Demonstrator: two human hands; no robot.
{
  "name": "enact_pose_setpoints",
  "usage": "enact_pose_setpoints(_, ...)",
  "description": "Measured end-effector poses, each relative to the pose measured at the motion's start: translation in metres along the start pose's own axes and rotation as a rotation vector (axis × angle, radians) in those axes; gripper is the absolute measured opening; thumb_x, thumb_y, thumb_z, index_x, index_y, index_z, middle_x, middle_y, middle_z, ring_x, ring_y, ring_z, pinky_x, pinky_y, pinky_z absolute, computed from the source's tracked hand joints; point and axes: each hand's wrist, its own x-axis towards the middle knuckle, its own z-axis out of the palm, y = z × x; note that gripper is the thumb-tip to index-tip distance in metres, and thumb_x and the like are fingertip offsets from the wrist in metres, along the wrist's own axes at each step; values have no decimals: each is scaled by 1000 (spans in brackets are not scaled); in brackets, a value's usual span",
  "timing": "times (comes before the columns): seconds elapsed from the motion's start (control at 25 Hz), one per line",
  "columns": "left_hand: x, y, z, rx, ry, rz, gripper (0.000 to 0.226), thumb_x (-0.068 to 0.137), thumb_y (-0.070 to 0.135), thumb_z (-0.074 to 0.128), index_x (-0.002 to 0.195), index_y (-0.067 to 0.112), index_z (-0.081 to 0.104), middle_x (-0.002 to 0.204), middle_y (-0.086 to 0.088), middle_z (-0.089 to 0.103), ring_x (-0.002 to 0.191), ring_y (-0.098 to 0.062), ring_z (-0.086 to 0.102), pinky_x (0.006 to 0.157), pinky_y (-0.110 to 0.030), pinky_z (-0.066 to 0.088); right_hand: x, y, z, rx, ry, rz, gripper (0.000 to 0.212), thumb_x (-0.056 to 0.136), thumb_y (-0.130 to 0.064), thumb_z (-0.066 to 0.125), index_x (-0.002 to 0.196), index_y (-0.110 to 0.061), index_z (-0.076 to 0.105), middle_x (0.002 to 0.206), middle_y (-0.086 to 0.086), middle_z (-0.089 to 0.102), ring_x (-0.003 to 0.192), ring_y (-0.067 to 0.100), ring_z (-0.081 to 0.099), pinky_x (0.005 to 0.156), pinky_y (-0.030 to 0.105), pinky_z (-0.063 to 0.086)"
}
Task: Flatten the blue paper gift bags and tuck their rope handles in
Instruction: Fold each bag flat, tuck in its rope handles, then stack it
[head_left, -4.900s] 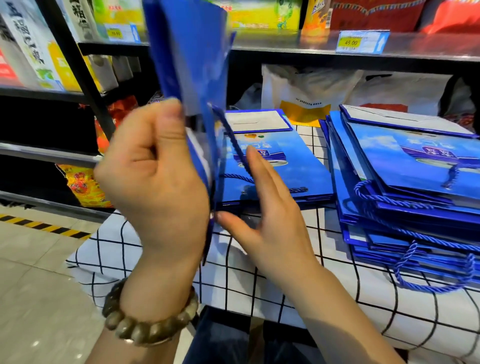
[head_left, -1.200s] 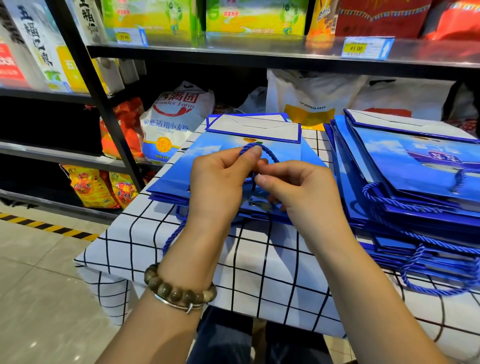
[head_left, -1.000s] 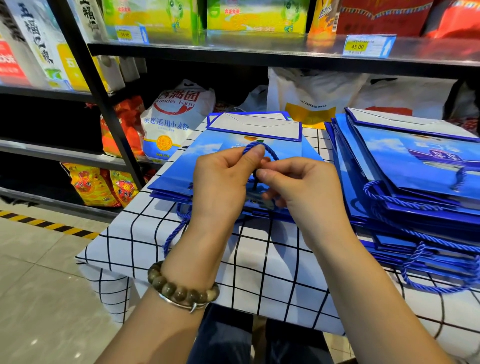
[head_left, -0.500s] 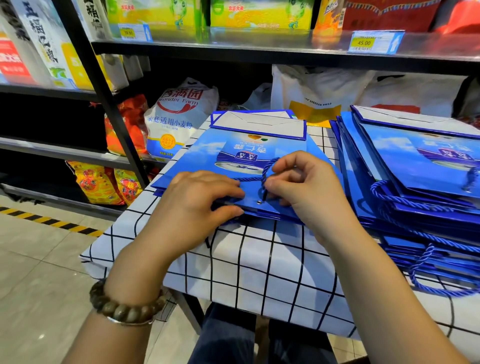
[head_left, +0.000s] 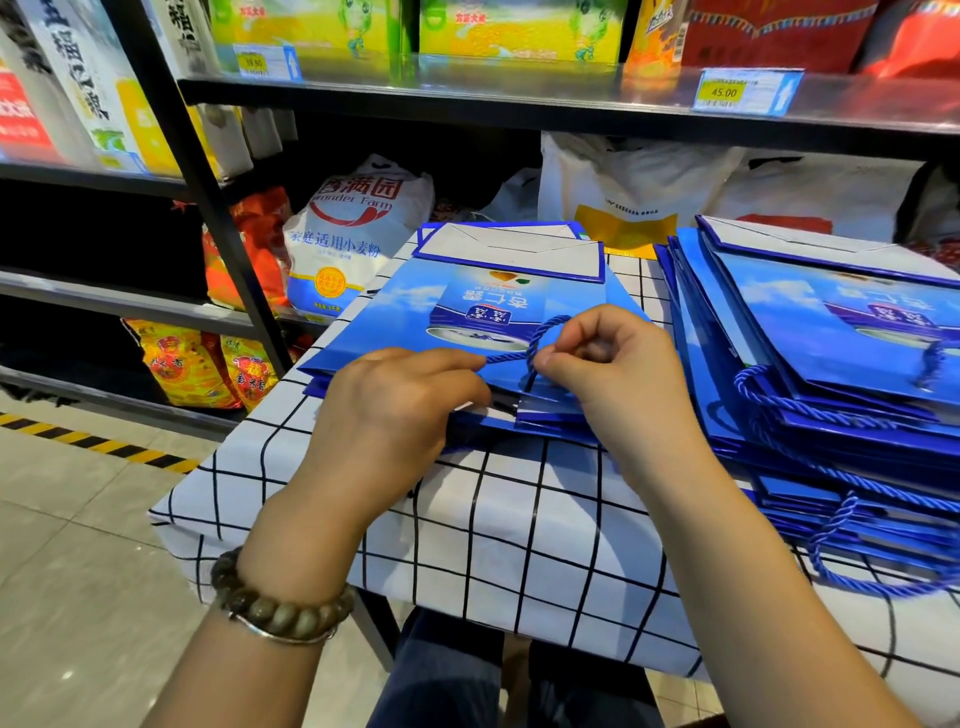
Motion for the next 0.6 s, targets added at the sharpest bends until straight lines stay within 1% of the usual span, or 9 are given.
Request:
enact_pose_setpoints(0.08, 0, 0, 0, 40, 5, 8, 32, 73, 14, 42, 73, 18, 73, 92, -3, 74, 61, -27, 66, 56, -34, 53, 1, 1, 0, 57, -4, 10, 27, 75, -1, 69, 62, -19, 52, 55, 4, 52, 58, 14, 50, 60, 27, 45)
enact_pose_setpoints(0.16, -1, 1, 2, 80, 26, 34, 31, 74, 16, 44, 74, 17, 75, 91, -4, 74, 61, -26, 67, 60, -31, 51, 1, 2, 2, 62, -51, 36, 28, 74, -1, 70, 62, -19, 52, 51, 0, 49, 55, 12, 49, 61, 26, 45)
enact_pose_setpoints(0.24, -3, 3, 4, 97, 56, 55, 29, 74, 19, 46, 75, 15, 75, 90, -5, 74, 62, -26, 67, 62, -29, 51, 2, 4, 3, 4, -91, 37, 26, 75, -3, 70, 64, -21, 54, 53, -1, 52, 57, 13, 51, 63, 27, 46)
enact_pose_setpoints(0.28, -3, 5, 4, 93, 71, 47, 28, 74, 21, 47, 74, 15, 75, 90, -5, 74, 63, -26, 68, 63, -27, 50, 1, 4, 3, -72, -110, 12, 24, 76, -5, 69, 66, -22, 55, 55, -2, 56, 58, 11, 53, 64, 26, 46)
enact_pose_setpoints(0.36, -4, 8, 5, 81, 88, -1, 28, 74, 20, 47, 74, 15, 75, 91, -4, 74, 64, -26, 68, 63, -27, 46, -2, 4, -1, -309, -148, -124, 14, 82, -13, 63, 77, -26, 61, 66, -8, 64, 67, 6, 58, 67, 25, 45)
enact_pose_setpoints(0.4, -5, 9, 5, 77, 92, -29, 29, 74, 17, 46, 73, 16, 74, 91, -4, 74, 65, -26, 68, 64, -28, 44, -5, 3, -6, -443, -182, -230, 11, 85, -18, 59, 87, -28, 63, 74, -10, 67, 76, 7, 59, 71, 27, 47)
enact_pose_setpoints(0.48, -5, 12, 5, 59, 86, -97, 31, 72, 12, 43, 74, 17, 74, 95, -3, 73, 66, -27, 67, 66, -28, 40, -9, 3, -11, -634, -285, -414, 23, 85, -27, 53, 106, -30, 62, 92, -11, 68, 93, 12, 59, 79, 36, 49)
enact_pose_setpoints(0.52, -5, 15, 5, 45, 75, -145, 30, 71, 13, 43, 74, 18, 73, 97, -3, 73, 68, -27, 67, 69, -27, 38, -10, 5, -13, -650, -319, -450, 28, 85, -26, 53, 111, -29, 60, 99, -10, 67, 98, 14, 59, 81, 40, 50)
enact_pose_setpoints(0.6, -3, 25, 5, 18, 27, -267, 25, 73, 25, 47, 73, 20, 72, 100, -2, 72, 78, -24, 68, 76, -28, 35, -9, 10, -14, -593, -292, -446, 30, 84, -19, 53, 113, -29, 60, 105, -6, 68, 102, 17, 60, 82, 43, 50)
